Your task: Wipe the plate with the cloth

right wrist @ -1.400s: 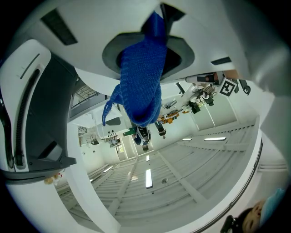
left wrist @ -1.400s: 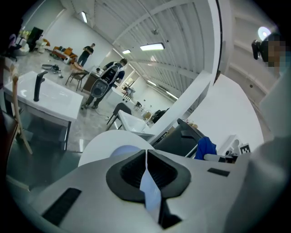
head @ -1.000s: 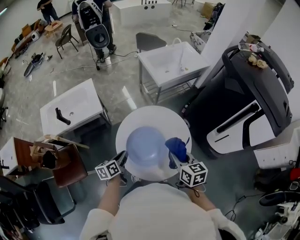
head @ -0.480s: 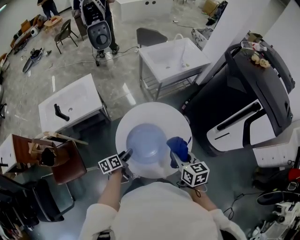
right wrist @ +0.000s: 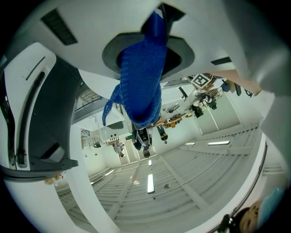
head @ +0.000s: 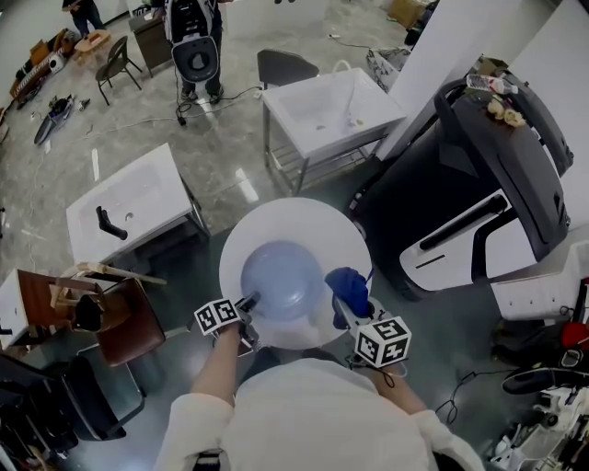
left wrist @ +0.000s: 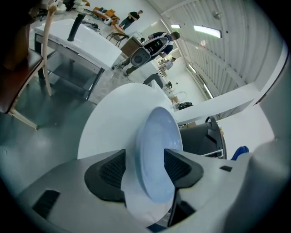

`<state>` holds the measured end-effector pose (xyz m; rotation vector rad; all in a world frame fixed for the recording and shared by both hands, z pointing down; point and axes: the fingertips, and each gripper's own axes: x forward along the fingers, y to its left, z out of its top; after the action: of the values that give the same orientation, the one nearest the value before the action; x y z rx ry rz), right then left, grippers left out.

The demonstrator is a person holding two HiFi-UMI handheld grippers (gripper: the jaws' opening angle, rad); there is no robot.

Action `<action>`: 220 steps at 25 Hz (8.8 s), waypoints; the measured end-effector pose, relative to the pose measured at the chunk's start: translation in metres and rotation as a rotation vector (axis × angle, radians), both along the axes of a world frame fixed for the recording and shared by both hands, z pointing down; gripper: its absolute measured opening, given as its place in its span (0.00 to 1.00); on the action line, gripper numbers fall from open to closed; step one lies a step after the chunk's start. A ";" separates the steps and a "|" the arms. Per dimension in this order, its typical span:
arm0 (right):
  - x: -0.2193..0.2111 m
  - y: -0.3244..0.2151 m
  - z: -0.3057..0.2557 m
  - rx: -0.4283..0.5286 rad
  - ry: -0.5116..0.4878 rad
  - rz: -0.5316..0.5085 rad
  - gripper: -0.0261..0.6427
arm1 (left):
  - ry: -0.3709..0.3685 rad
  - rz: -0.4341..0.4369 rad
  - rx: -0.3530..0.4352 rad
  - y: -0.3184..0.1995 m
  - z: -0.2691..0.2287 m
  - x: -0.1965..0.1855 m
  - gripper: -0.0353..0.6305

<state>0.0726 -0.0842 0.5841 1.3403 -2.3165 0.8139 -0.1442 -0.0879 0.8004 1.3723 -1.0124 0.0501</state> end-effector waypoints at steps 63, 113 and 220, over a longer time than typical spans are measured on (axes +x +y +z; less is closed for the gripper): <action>0.002 -0.034 -0.025 0.155 0.035 -0.048 0.17 | 0.026 0.102 0.343 -0.004 -0.181 0.061 0.14; -0.101 -0.035 0.004 0.087 0.313 -0.428 0.17 | -0.125 0.121 0.511 -0.017 -0.206 0.057 0.14; 0.043 -0.036 0.020 0.037 0.099 0.056 0.17 | 0.030 -0.004 0.112 -0.024 -0.049 0.040 0.14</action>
<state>0.1159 -0.1202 0.6043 1.4341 -2.2373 0.7078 -0.1039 -0.1119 0.7513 1.4691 -1.0055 -0.0307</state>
